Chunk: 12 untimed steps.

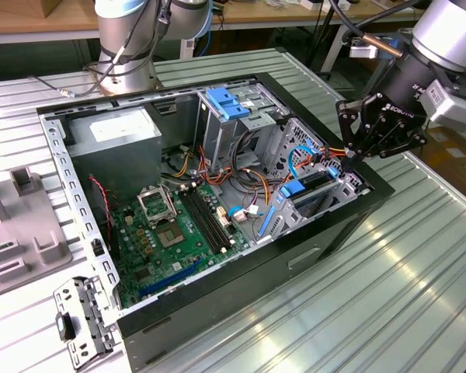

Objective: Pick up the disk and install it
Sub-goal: 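Insert the first disk wire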

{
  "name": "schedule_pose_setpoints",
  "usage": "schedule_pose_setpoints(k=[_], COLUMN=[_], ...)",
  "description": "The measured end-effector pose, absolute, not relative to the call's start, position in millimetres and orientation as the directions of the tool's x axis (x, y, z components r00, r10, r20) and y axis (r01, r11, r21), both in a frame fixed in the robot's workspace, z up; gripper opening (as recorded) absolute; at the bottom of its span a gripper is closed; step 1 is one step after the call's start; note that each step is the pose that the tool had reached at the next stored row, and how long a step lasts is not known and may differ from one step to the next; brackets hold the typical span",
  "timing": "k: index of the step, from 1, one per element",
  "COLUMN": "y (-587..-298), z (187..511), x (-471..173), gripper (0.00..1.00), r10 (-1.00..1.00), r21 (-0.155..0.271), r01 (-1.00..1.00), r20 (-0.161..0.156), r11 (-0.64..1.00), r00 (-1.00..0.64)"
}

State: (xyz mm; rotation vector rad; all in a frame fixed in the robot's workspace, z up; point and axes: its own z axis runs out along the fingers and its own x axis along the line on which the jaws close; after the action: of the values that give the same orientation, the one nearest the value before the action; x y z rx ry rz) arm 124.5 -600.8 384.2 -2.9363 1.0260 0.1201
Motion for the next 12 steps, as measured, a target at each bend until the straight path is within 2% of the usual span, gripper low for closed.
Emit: schedule_pose_setpoints(k=[1,2,3,12], y=[-600.8,-600.8,-600.8,-600.8], z=[384.2,384.2,384.2,384.1], x=[124.5,124.5,124.5,126.8], gripper=[0.11,0.3,0.36,0.36], r10=[-0.61,-0.601,-0.597,-0.596], r21=[-0.002,-0.002,-0.002,-0.002], r01=[-0.612,-0.604,-0.599,-0.598], r20=[-0.082,-0.082,-0.082,-0.082], r11=[-0.791,-0.797,-0.801,-0.801], r00=[0.788,0.795,0.798,0.799])
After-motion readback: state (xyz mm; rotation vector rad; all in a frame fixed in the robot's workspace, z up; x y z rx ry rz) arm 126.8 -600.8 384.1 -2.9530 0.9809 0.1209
